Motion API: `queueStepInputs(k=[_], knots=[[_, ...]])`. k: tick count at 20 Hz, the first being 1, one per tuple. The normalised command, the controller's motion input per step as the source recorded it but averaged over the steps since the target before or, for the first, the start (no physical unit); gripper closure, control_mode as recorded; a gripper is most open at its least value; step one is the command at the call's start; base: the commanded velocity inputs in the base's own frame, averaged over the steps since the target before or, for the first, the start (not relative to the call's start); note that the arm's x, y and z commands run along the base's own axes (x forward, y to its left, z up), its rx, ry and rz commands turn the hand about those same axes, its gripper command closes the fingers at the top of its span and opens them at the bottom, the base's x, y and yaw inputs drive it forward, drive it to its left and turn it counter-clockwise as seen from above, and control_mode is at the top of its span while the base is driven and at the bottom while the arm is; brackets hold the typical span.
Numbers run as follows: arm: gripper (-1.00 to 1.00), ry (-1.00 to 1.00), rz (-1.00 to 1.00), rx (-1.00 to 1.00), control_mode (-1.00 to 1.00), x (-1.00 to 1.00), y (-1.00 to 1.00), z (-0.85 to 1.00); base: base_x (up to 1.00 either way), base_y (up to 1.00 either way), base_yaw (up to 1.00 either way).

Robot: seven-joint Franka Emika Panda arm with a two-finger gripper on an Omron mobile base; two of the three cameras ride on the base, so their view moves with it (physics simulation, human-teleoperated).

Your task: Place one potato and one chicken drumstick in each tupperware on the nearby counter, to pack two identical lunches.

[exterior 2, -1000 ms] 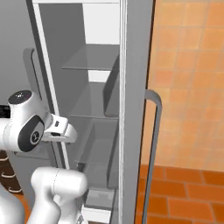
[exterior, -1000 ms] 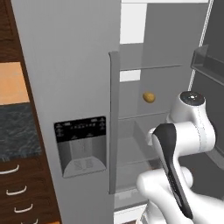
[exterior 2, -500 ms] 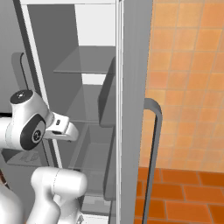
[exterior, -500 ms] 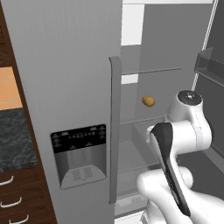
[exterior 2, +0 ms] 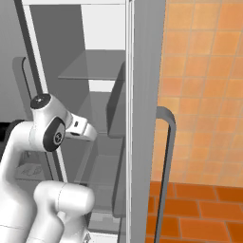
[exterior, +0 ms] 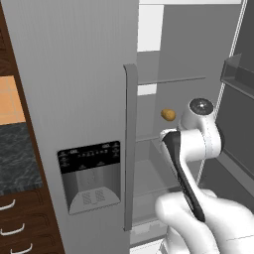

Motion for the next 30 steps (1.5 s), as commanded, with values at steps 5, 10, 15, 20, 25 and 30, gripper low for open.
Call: queueStepInputs(k=[5,10,15,20,25,30], knots=[[-1.0,-0.03,-0.03,0.0,-1.0,0.64,-0.26,-0.04,0.0,0.0,0.0],[-1.0,-0.03,-0.02,0.0,-1.0,0.68,-0.19,-0.08,0.0,0.0,0.0],[-1.0,0.0,0.0,0.0,-1.0,0.69,-0.28,-0.04,0.0,0.0,0.0],[-1.0,0.0,-0.02,0.0,-1.0,0.58,-0.22,-0.13,0.0,0.0,0.0],[-1.0,0.0,-0.02,-0.01,-1.0,0.57,-0.13,-0.26,0.0,0.0,0.0],[-1.0,-0.02,-0.05,0.0,-1.0,0.47,-0.13,-0.17,0.0,0.0,0.0]])
